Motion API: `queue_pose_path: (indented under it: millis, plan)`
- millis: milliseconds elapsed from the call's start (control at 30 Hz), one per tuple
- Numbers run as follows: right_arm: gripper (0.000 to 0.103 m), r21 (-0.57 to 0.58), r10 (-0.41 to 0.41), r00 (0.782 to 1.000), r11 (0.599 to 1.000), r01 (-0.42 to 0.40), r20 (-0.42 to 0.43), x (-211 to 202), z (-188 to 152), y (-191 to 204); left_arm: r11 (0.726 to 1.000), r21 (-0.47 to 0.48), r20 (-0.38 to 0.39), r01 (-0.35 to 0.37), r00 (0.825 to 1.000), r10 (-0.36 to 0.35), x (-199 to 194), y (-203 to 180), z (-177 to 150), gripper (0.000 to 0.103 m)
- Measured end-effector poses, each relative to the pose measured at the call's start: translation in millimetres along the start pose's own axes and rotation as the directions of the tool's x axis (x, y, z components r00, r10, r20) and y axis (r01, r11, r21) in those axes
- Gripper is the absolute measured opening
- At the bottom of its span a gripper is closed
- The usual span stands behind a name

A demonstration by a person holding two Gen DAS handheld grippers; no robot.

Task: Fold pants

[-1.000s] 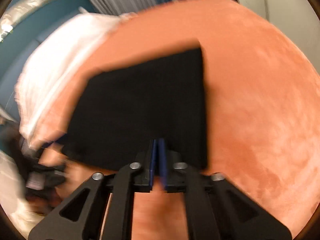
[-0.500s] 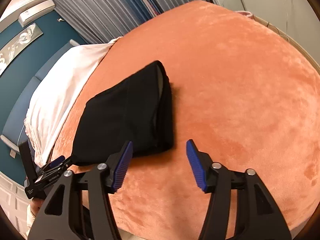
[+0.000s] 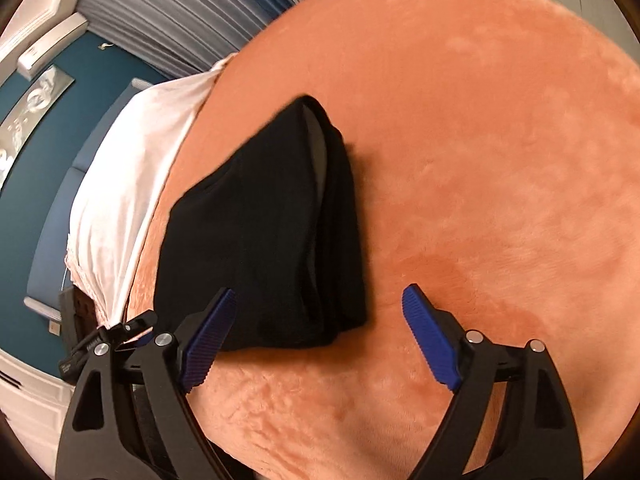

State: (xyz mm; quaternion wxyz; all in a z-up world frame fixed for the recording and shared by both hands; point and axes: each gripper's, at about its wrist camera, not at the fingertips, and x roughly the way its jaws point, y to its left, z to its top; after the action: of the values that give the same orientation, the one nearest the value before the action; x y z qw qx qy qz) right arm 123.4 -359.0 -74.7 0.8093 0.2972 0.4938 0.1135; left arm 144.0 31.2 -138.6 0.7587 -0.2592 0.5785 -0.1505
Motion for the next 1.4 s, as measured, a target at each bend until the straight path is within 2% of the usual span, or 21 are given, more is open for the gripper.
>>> queue_pose_path:
  millis: [33,100,233,333,633,700,733,767,800,833,867,900,967,1033,1100,1167,1233,1267,1300,1333,1400]
  plan:
    - [0.083,0.020,0.023,1.000,1.000,-0.023,-0.021,5,-1,-4,0.998,-0.043,-0.032,0.052,0.998,-0.053,5,9,2,0.091]
    - [0.084,0.052,0.071,0.997,0.996,-0.069,-0.038,10,-4,-9,0.991,-0.083,-0.024,0.104,0.994,-0.107,7,20,3,0.091]
    - [0.091,0.085,0.156,0.987,0.985,-0.152,-0.040,14,-5,-9,0.984,-0.085,-0.030,0.155,0.987,-0.158,11,22,7,0.091]
    - [0.091,0.085,0.202,0.977,0.977,-0.195,-0.072,26,-7,0,0.986,-0.062,-0.036,0.155,0.987,-0.157,14,16,11,0.091]
    - [0.093,0.048,0.180,0.981,0.983,-0.176,-0.077,56,-7,27,0.996,0.025,-0.044,0.091,0.995,-0.090,34,-10,11,0.092]
    - [0.092,0.051,0.167,0.984,0.985,-0.164,-0.059,62,-5,31,0.995,0.024,-0.044,0.097,0.994,-0.096,39,-13,14,0.098]
    - [0.090,0.042,0.145,0.988,0.989,-0.143,-0.047,64,-6,35,0.995,0.022,-0.040,0.096,0.995,-0.095,41,-14,16,0.097]
    - [0.079,0.034,0.120,0.992,0.992,-0.119,-0.041,65,-8,38,0.996,0.014,-0.036,0.091,0.995,-0.091,41,-13,16,0.097]
    - [0.052,0.022,0.088,0.995,0.996,-0.087,-0.043,65,-11,42,0.996,0.017,-0.034,0.089,0.996,-0.088,41,-13,16,0.097]
    - [0.047,0.031,0.101,0.994,0.995,-0.099,-0.040,65,-14,42,0.995,0.028,-0.033,0.091,0.995,-0.090,39,-14,14,0.094]
    - [0.044,0.038,0.097,0.995,0.995,-0.096,-0.027,60,-19,44,0.996,0.047,-0.027,0.075,0.997,-0.074,35,-15,12,0.077]
    - [0.041,0.029,0.082,0.996,0.996,-0.082,-0.019,55,-24,48,0.996,0.074,-0.018,0.044,0.999,-0.043,28,-13,7,0.071]
    - [0.039,0.029,0.094,0.996,0.995,-0.094,-0.006,41,-36,55,0.993,0.095,-0.012,0.065,0.998,-0.064,13,-7,0,0.054]
    - [0.039,0.034,0.113,0.994,0.993,-0.113,-0.006,28,-50,59,0.989,0.070,-0.034,0.127,0.992,-0.125,-7,4,-11,0.052]
    - [0.039,0.026,0.121,0.993,0.992,-0.120,-0.018,15,-71,63,0.986,0.079,-0.057,0.147,0.988,-0.143,-23,10,-25,0.052]
    - [0.039,0.037,0.103,0.994,0.994,-0.101,-0.040,17,-87,57,0.988,0.093,-0.078,0.124,0.990,-0.117,-26,18,-38,0.063]
    - [0.044,0.082,0.091,0.995,0.993,-0.087,-0.042,27,-95,40,0.992,0.096,-0.086,0.087,0.993,-0.079,-15,26,-47,0.069]
    - [0.050,0.140,0.133,0.990,0.982,-0.127,-0.036,31,-97,29,0.991,0.089,-0.076,0.097,0.993,-0.090,-12,29,-49,0.074]
    - [0.050,0.181,0.178,0.984,0.968,-0.172,-0.018,33,-98,22,0.989,0.074,-0.057,0.126,0.991,-0.122,-14,31,-50,0.078]
    - [0.051,0.186,0.192,0.981,0.965,-0.187,-0.007,32,-98,21,0.988,0.062,-0.051,0.143,0.989,-0.140,-15,30,-50,0.085]
    - [0.053,0.176,0.192,0.981,0.966,-0.187,-0.008,34,-98,22,0.991,0.052,-0.040,0.127,0.991,-0.125,-15,28,-51,0.087]
